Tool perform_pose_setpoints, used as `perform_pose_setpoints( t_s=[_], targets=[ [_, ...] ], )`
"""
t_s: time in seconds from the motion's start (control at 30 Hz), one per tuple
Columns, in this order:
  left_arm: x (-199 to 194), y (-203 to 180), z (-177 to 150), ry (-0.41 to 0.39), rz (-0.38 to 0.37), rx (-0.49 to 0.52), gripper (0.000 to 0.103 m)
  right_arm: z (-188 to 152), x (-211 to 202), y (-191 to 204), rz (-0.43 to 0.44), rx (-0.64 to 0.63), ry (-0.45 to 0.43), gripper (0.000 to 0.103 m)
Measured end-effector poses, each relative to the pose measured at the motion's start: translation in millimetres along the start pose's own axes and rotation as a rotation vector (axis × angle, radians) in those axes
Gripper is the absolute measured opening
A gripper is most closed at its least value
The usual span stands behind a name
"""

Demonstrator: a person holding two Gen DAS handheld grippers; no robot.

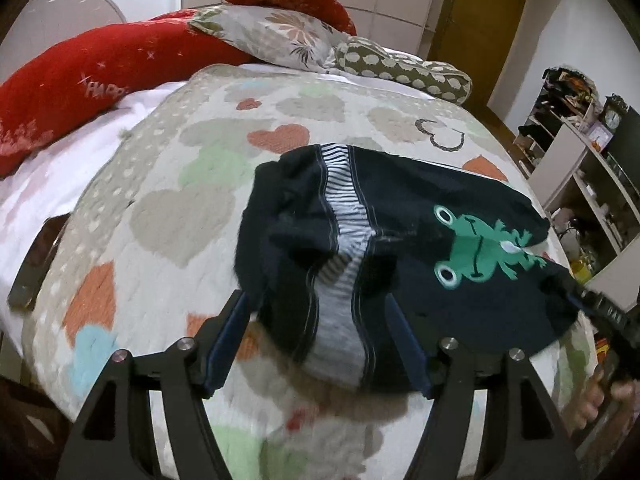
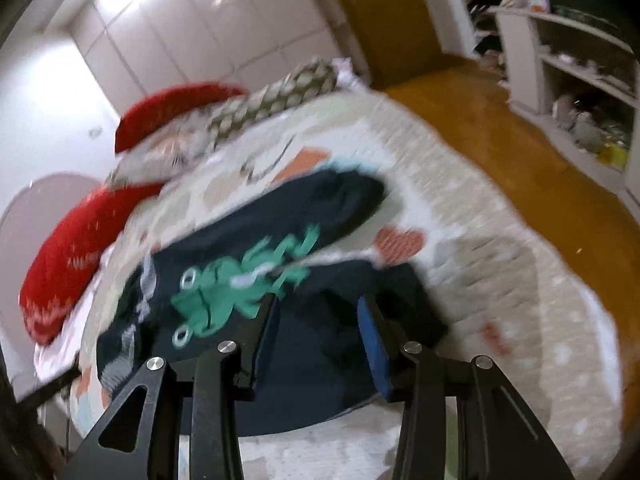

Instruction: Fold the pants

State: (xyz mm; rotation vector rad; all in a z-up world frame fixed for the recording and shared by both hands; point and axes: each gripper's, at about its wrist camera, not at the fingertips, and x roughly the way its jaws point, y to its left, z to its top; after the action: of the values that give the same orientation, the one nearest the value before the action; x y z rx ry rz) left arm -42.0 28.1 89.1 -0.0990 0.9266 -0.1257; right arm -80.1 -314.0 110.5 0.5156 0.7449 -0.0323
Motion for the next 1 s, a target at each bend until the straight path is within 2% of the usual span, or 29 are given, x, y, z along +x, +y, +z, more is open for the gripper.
perform_pose_setpoints(
  t_s=[0.1,0.17,0.27,0.3,0.4,0.5,0.57,0.7,0.77,0.83,0.87,0.9,1.0],
  targets=[
    [28,4,1,0.054,0.038,0.006,0.07,-6,24,-1,-0.005,-0.006,0.063,0.045],
    [41,10,-4,0.104,0.033,-0.009,0.07,-10,34,-11,-0.054,0.001,0.091,0.044],
    [47,25,-15,0.159,-0.037,-0.083,0.07,-10,39,-18,-0.21,-0.104,0.107,0.017],
    [46,27,-17,0.162,-0.057,-0.096,0.07,-10,39,-20,-0.311,-0.149,0.097,0.011],
    [35,34,-23,0.141,-0.077,-0.118,0.07,-9,43,-26,-0.331,-0.187,0.134,0.007],
    [25,36,-22,0.108,-0.074,-0.114,0.07,-9,49,-20,-0.42,-0.282,0.149,0.005],
    [26,33,-17,0.099,-0.055,-0.101,0.07,-8,51,-21,-0.446,-0.307,0.154,0.004],
    [35,21,-3,0.065,-0.055,-0.067,0.07,-2,52,-26,-0.453,-0.275,0.157,0.004],
    [49,16,3,0.066,0.012,-0.034,0.07,-1,55,-23,-0.468,-0.28,0.157,0.004],
    [62,17,-3,0.102,0.086,-0.023,0.07,-3,54,-20,-0.475,-0.294,0.156,0.004],
    [67,20,-8,0.129,0.095,-0.027,0.07,-4,54,-19,-0.475,-0.304,0.155,0.004],
    [74,25,-15,0.159,0.087,-0.034,0.071,-4,54,-19,-0.473,-0.31,0.154,0.004],
    [65,29,-21,0.133,0.07,-0.015,0.072,-6,53,-18,-0.474,-0.331,0.146,0.004]
  ],
)
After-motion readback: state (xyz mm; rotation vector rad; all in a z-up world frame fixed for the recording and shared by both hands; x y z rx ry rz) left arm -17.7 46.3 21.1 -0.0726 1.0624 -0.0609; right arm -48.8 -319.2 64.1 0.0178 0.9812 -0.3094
